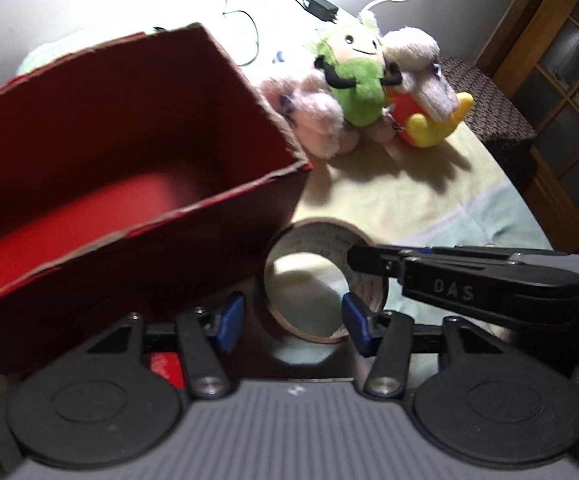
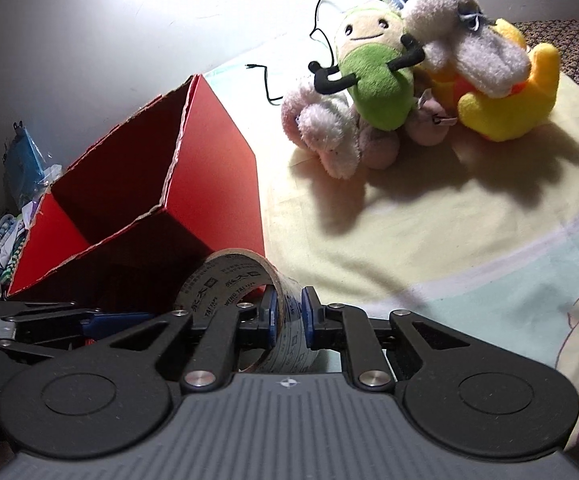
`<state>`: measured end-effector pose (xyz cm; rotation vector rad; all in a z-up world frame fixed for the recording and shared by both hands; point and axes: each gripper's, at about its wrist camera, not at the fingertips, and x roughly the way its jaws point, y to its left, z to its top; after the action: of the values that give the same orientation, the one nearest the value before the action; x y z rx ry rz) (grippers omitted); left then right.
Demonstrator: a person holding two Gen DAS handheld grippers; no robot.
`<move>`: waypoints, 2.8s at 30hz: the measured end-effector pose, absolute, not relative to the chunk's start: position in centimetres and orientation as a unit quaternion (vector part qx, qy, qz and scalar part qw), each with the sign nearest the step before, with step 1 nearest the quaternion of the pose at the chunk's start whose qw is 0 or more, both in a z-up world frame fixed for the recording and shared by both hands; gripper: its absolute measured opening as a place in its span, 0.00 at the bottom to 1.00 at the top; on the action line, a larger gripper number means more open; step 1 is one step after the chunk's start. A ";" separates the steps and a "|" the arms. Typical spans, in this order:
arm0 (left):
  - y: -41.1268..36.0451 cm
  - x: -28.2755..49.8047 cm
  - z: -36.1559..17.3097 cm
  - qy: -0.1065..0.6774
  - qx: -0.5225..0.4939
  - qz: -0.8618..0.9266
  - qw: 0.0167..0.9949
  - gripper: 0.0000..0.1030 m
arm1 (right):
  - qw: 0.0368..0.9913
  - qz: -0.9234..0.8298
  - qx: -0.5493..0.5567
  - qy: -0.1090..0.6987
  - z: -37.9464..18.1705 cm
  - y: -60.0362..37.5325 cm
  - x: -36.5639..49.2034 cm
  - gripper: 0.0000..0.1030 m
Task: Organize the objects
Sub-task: 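Grasp the beige tape roll with the right tool and lift it, then lower the tape roll into the red box and open the right tool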
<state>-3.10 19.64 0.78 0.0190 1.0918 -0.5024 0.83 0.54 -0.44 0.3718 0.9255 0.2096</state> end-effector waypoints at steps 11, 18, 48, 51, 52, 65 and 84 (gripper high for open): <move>17.4 -3.6 6.6 0.435 0.017 -0.314 0.844 0.42 | 0.914 0.078 0.188 0.352 6.6 -2.1 -0.1 0.13; 20.4 -2.3 11.7 0.361 0.008 -0.285 0.888 0.42 | 0.928 0.139 0.166 0.302 10.7 0.9 3.5 0.14; 30.6 4.7 2.0 0.454 -0.042 -0.127 0.881 0.47 | 0.859 0.183 -0.128 0.461 1.7 16.1 16.5 0.15; 31.0 4.9 1.7 0.458 -0.046 -0.121 0.879 0.48 | 0.860 0.188 -0.121 0.459 1.8 15.9 16.8 0.16; 31.2 5.0 1.5 0.460 -0.046 -0.118 0.879 0.48 | 0.862 0.189 -0.115 0.456 2.0 15.8 16.8 0.18; 33.0 5.5 0.5 0.474 -0.031 -0.063 0.878 0.49 | 0.853 0.240 0.035 0.463 3.4 14.0 16.9 0.44; 33.1 6.9 -0.6 0.492 -0.004 -0.031 0.870 0.58 | 0.812 0.221 0.055 0.537 -0.3 15.8 17.3 0.30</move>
<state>6.93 33.10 -0.57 -0.0088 1.0278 -0.0639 17.31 15.76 -0.29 0.1168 1.1472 0.4718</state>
